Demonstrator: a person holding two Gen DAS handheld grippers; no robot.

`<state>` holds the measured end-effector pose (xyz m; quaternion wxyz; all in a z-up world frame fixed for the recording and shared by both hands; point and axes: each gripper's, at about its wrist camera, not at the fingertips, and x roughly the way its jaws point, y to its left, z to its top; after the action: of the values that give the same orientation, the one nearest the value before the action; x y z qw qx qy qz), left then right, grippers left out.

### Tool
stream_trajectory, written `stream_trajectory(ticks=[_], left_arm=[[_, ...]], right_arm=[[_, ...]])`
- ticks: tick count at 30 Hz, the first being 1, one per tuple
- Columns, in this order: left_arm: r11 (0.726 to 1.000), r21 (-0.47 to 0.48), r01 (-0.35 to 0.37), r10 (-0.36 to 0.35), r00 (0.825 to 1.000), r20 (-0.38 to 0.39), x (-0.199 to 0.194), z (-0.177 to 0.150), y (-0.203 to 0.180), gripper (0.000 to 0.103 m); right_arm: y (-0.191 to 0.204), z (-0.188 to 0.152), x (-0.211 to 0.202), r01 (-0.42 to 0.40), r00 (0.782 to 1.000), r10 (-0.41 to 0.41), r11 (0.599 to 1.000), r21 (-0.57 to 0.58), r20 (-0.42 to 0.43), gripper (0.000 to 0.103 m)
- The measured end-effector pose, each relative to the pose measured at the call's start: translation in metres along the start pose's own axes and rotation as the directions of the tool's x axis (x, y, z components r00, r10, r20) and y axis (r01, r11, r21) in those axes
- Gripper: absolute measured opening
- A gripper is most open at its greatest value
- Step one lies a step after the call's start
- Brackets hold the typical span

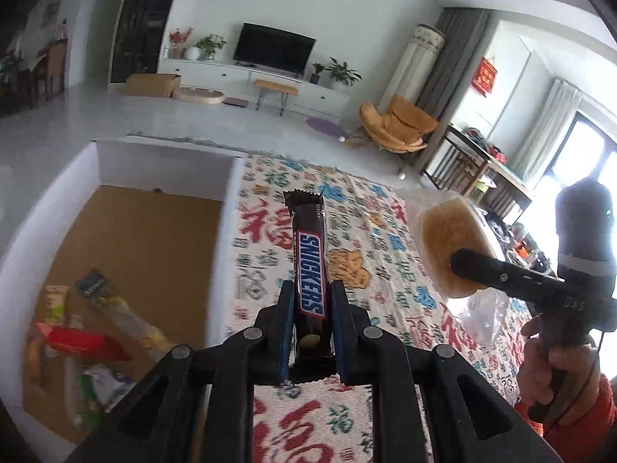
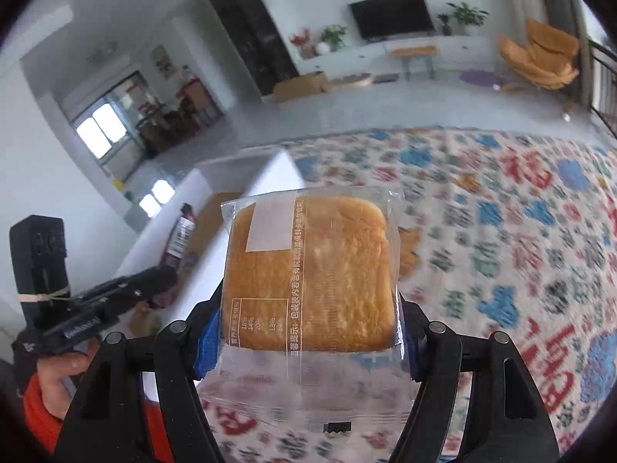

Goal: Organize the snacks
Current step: 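Carry the Snickers and bread square over the white box and open both tools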

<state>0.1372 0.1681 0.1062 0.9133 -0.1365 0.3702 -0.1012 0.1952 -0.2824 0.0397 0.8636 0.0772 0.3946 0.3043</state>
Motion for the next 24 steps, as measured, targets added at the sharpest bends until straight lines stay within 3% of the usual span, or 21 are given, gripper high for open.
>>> stream_trajectory(ticks=[2, 5, 7, 9, 11, 16, 19, 20, 21, 24], left_arm=[[0.995, -0.013, -0.100, 0.100, 0.995, 0.014, -0.017, 0.004, 0.032, 0.017], [0.972, -0.039, -0.232, 0.233, 0.973, 0.004, -0.029, -0.002, 0.076, 0.018], [0.944, -0.047, -0.326, 0.326, 0.945, -0.007, -0.033, -0.013, 0.097, 0.036], [0.922, -0.063, -0.383, 0.383, 0.924, -0.010, -0.035, -0.025, 0.109, 0.075], [0.912, -0.057, -0.406, 0.407, 0.913, 0.019, -0.040, -0.036, 0.111, 0.081], [0.881, 0.009, -0.473, 0.472, 0.880, 0.055, -0.040, -0.052, 0.096, 0.085], [0.871, -0.004, -0.491, 0.489, 0.867, 0.097, -0.042, -0.055, 0.090, 0.091], [0.864, -0.030, -0.502, 0.502, 0.858, 0.107, -0.044, -0.056, 0.088, 0.098], [0.853, -0.056, -0.519, 0.522, 0.845, 0.114, -0.046, -0.056, 0.087, 0.103], [0.809, -0.110, -0.577, 0.587, 0.795, 0.155, -0.051, -0.059, 0.082, 0.103]], right_arm=[[0.054, 0.019, 0.021, -0.084, 0.996, 0.083, 0.995, -0.059, -0.008, 0.074], [0.124, 0.038, 0.062, -0.145, 0.989, 0.142, 0.977, -0.154, -0.030, 0.076], [0.158, 0.043, 0.094, -0.161, 0.987, 0.156, 0.967, -0.199, -0.041, 0.078], [0.177, 0.045, 0.122, -0.134, 0.990, 0.122, 0.965, -0.224, -0.069, 0.084], [0.184, 0.045, 0.137, -0.121, 0.992, 0.108, 0.963, -0.240, -0.067, 0.084], [0.176, 0.044, 0.133, -0.084, 0.996, 0.076, 0.960, -0.265, -0.039, 0.085], [0.170, 0.035, 0.123, -0.039, 0.999, 0.031, 0.955, -0.295, -0.031, 0.085], [0.168, 0.030, 0.121, -0.027, 0.999, 0.019, 0.952, -0.305, -0.031, 0.085], [0.167, 0.023, 0.118, -0.013, 0.999, 0.003, 0.949, -0.315, -0.033, 0.085], [0.162, 0.002, 0.113, 0.012, 0.998, -0.030, 0.945, -0.328, -0.050, 0.085]])
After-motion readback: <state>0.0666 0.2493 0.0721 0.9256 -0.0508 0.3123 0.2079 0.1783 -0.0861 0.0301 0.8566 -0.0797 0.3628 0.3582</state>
